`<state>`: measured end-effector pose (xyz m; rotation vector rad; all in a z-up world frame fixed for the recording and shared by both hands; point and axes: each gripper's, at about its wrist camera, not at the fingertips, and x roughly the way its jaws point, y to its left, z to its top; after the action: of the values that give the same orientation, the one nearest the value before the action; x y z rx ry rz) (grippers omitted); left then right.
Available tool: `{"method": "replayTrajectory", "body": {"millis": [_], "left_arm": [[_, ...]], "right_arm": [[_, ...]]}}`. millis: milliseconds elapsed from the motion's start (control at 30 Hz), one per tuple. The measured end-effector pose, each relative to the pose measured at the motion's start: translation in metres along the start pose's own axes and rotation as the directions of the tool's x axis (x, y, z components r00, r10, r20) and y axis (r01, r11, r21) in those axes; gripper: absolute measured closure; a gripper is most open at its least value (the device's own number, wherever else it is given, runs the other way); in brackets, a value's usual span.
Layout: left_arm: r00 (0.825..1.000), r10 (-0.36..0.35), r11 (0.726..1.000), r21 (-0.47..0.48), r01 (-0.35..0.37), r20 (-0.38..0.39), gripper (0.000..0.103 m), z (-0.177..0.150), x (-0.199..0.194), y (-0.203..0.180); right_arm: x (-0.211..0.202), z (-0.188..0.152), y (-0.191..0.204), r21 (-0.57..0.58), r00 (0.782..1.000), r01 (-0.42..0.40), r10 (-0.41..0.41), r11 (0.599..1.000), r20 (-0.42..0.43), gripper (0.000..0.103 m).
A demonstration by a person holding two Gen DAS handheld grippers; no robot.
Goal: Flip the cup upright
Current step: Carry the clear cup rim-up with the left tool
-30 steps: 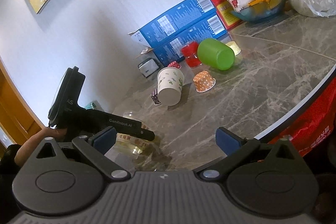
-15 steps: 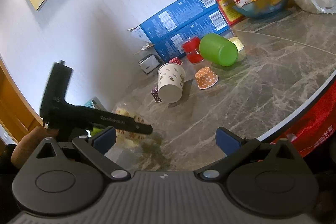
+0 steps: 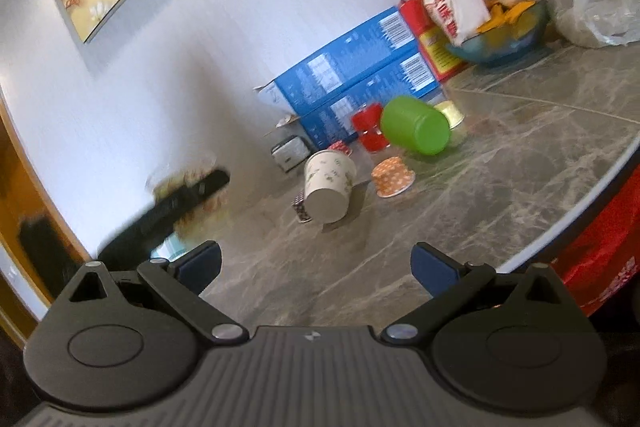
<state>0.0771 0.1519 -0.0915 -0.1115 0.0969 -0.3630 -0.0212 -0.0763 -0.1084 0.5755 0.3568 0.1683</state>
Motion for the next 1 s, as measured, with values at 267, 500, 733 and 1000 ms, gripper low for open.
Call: {"method": "replayTrajectory", "body": {"millis": [267, 500, 733, 1000], "left_arm": [[1.0, -0.02, 0.999, 0.038, 0.02, -0.011, 0.038, -0.042, -0.01, -0.01], [0.993, -0.035, 0.995, 0.102, 0.023, 0.115, 0.038, -0.063, -0.027, -0.02], [0.99, -0.052, 0.995, 0.096, 0.04, 0.13, 0.038, -0.074, -0.031, -0.021], [0.996, -0.031, 0.998, 0.064, 0.026, 0.087, 0.038, -0.077, -0.026, -0.008]], "right_arm": [[-0.015, -0.012, -0.003, -0.037, 0.999, 0.05, -0.05, 0.998, 0.019, 0.001], [-0.026, -0.031, -0.006, -0.023, 0.998, 0.052, -0.051, 0.998, 0.03, 0.001], [-0.029, -0.043, -0.001, -0.039, 0.997, 0.074, -0.074, 0.997, 0.007, 0.001], [-0.028, -0.048, 0.01, -0.055, 0.998, 0.065, -0.064, 0.996, 0.007, 0.001]]}}
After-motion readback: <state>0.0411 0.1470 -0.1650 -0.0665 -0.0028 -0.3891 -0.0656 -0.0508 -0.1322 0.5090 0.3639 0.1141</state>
